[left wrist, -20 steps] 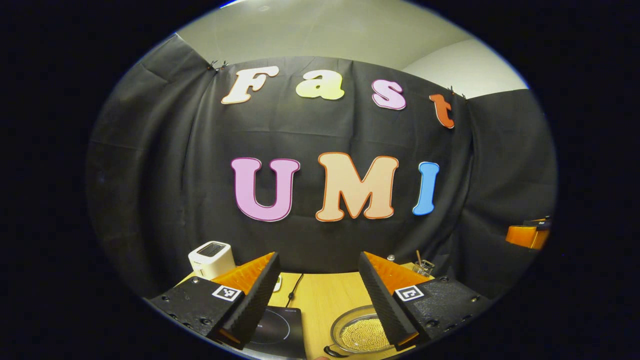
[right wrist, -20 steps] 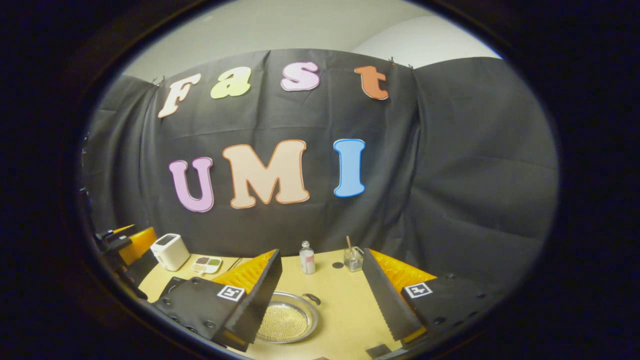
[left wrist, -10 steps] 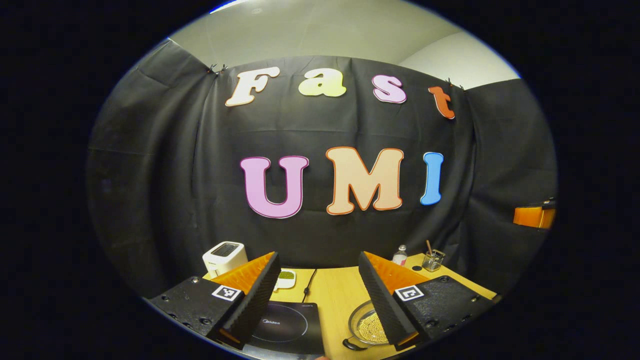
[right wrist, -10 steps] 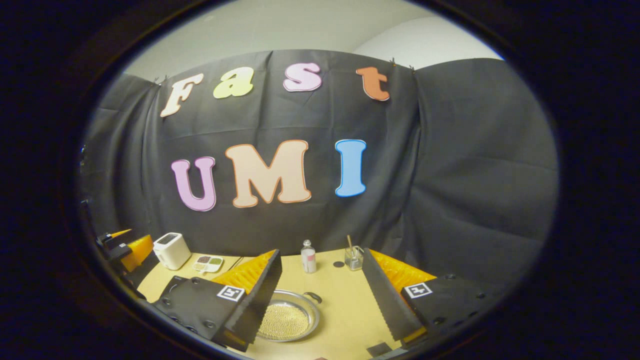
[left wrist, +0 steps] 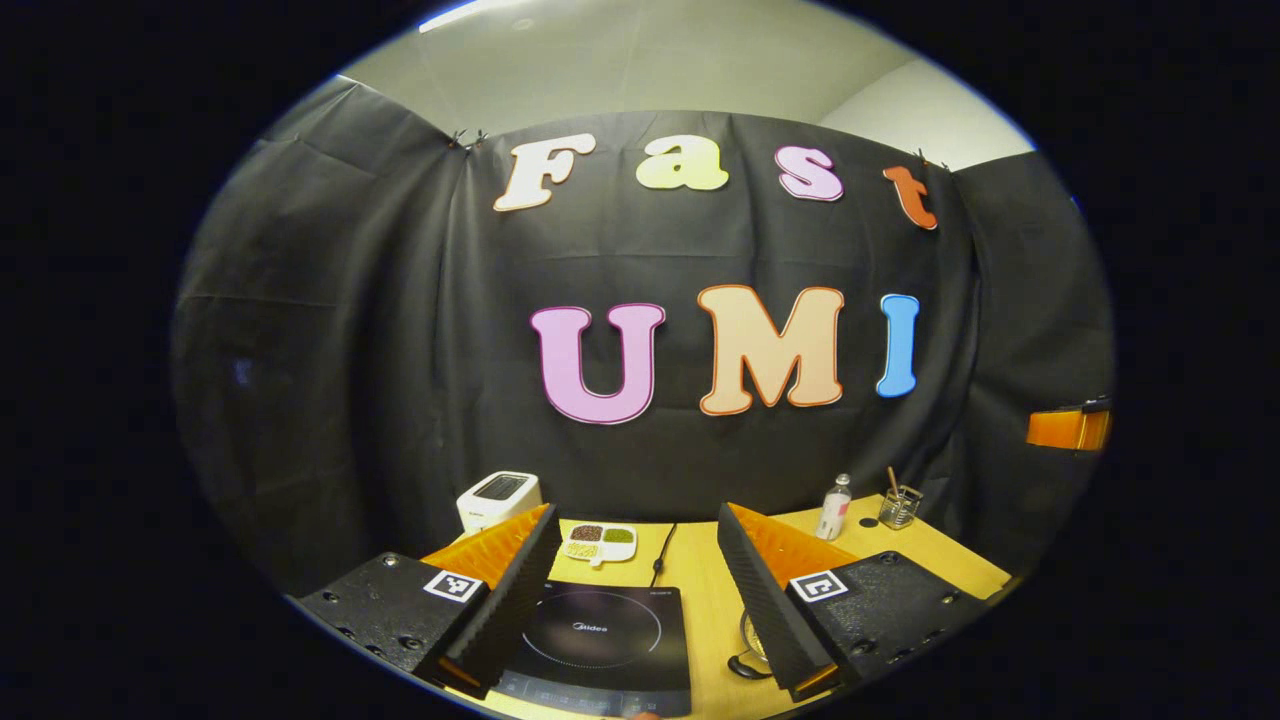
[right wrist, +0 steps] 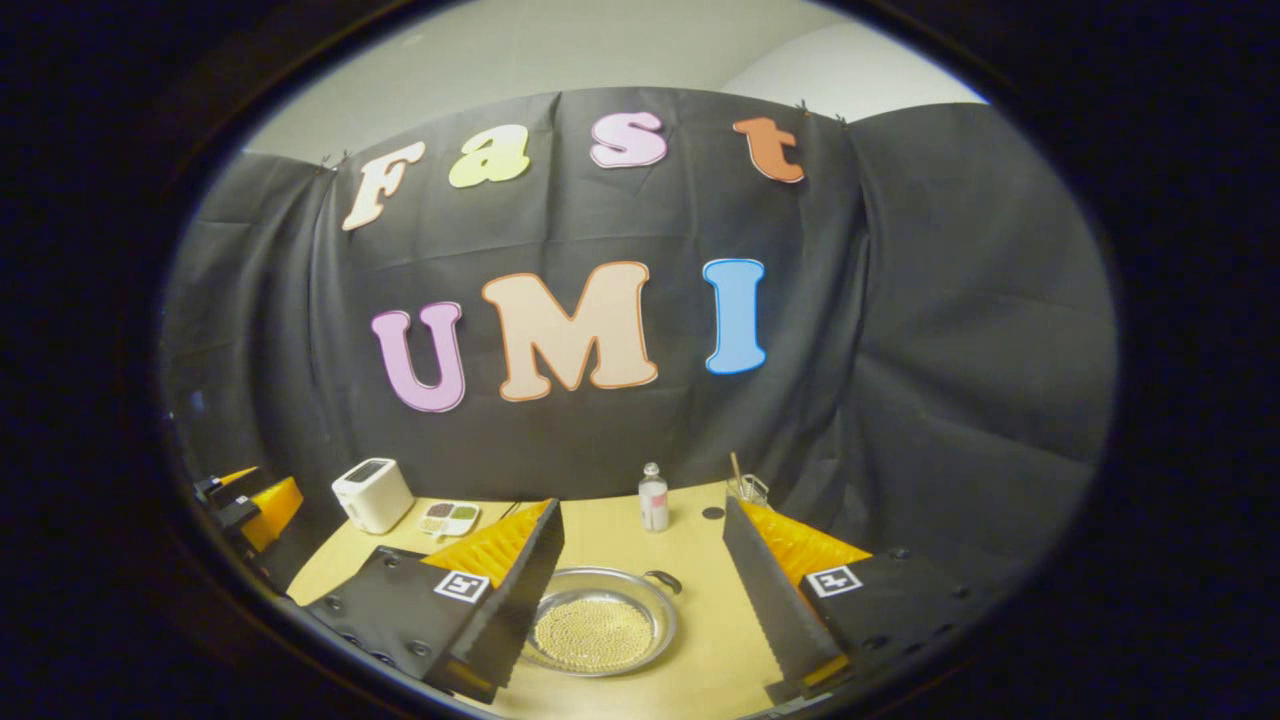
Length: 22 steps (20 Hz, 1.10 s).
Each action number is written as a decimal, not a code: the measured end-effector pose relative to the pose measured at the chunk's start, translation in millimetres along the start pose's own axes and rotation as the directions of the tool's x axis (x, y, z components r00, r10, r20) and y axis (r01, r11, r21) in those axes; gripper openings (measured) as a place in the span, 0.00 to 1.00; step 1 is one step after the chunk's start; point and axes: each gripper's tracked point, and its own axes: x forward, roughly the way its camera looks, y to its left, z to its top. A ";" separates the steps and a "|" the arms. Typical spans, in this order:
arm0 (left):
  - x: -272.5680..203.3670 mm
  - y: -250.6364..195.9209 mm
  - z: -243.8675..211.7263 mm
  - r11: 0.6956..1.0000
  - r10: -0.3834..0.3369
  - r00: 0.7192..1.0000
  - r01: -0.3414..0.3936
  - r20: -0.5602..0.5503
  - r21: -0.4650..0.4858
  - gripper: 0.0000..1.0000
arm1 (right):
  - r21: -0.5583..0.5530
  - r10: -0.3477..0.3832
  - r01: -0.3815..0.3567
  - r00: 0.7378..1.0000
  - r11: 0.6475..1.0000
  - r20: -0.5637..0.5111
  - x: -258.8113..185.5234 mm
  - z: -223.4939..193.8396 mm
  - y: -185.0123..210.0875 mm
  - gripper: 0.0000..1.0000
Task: First push the handle of the pot to place it horizontally, then grasp the pot with both hands and set it on the induction cooktop.
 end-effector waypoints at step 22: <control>-8.8 46.7 -23.1 1.000 0.008 0.999 -0.008 -0.036 -0.002 0.93 | 0.045 0.019 -0.008 0.968 0.999 -0.250 18.2 -116.4 47.0 0.02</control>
